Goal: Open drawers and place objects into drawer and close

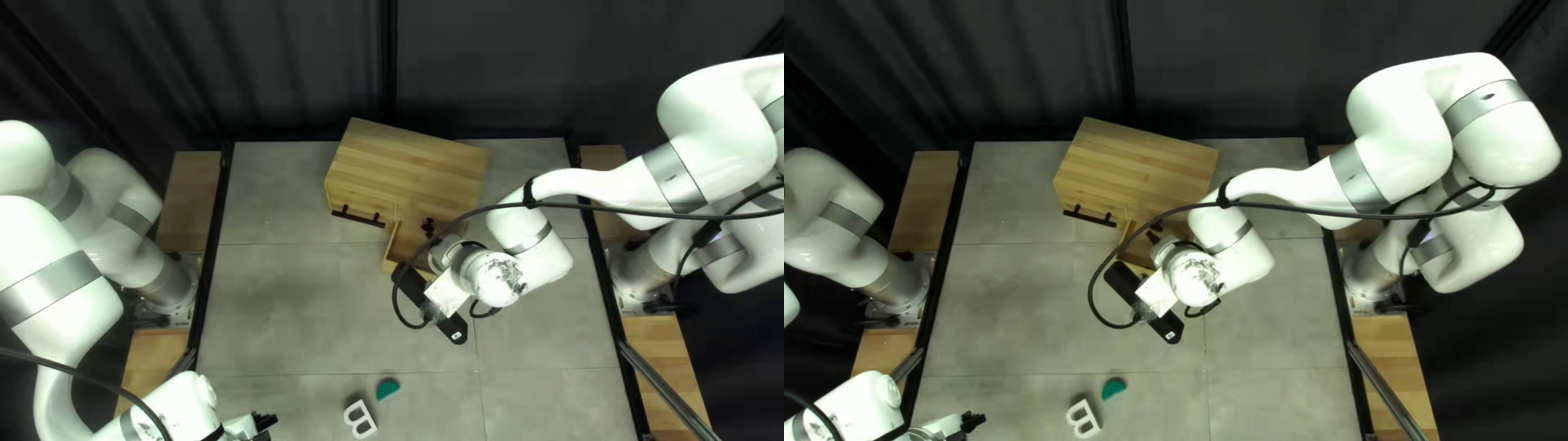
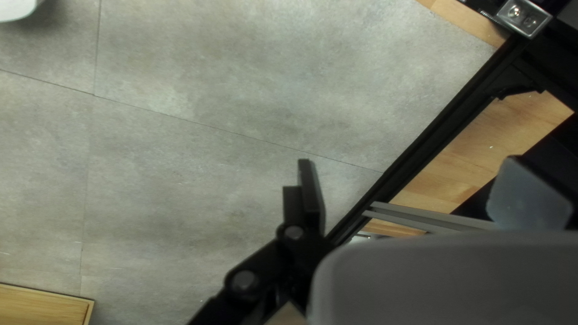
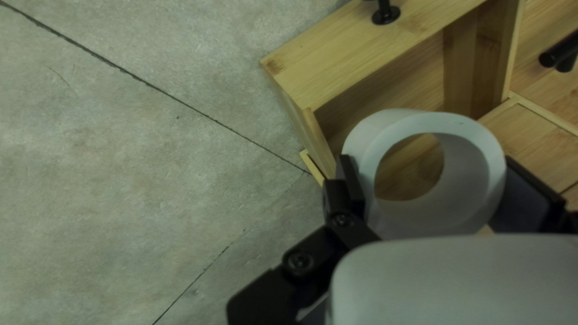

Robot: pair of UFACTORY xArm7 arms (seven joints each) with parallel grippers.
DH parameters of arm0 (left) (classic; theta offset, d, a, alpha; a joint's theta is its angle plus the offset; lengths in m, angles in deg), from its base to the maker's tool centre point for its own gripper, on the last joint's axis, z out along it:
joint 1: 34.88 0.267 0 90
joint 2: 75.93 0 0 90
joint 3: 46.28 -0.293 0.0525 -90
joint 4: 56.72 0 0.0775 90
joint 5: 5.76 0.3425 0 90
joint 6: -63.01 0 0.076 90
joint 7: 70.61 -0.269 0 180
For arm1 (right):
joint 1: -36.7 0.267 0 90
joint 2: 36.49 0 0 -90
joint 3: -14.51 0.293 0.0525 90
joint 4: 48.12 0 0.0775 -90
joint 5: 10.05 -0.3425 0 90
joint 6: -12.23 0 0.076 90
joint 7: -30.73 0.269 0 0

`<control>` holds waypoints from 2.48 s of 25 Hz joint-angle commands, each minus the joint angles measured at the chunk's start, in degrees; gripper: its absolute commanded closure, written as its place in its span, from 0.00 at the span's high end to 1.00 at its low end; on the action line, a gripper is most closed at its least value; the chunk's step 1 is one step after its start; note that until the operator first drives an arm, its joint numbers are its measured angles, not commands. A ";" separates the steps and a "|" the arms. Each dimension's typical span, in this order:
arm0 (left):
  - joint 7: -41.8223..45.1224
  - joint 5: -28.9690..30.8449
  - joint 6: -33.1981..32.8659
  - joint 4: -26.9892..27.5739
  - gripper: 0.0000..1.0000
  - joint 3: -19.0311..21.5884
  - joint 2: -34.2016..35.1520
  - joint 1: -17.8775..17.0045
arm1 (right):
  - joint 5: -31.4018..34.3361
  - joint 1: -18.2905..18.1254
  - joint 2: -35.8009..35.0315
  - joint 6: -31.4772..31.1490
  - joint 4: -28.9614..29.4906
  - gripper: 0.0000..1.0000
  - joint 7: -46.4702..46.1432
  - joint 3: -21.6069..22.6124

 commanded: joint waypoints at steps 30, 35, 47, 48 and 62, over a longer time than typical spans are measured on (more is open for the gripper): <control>0.00 0.00 0.00 0.00 1.00 0.00 0.00 0.00 | -6.80 4.58 -15.88 7.56 15.57 1.00 8.25 4.78; 0.00 0.00 0.00 0.00 1.00 0.00 0.00 0.00 | -7.69 6.08 -16.04 12.53 13.81 1.00 26.65 2.61; 0.00 0.00 0.00 0.00 1.00 0.00 0.00 0.00 | -10.61 5.69 -24.97 21.45 18.89 1.00 38.26 2.24; 0.00 0.00 0.00 0.00 1.00 0.00 0.00 0.00 | -10.54 5.70 -25.11 21.46 19.02 1.00 37.98 2.32; 0.00 0.00 0.00 0.00 1.00 0.00 0.00 0.00 | -13.39 2.32 -27.56 22.93 20.92 1.00 29.14 6.53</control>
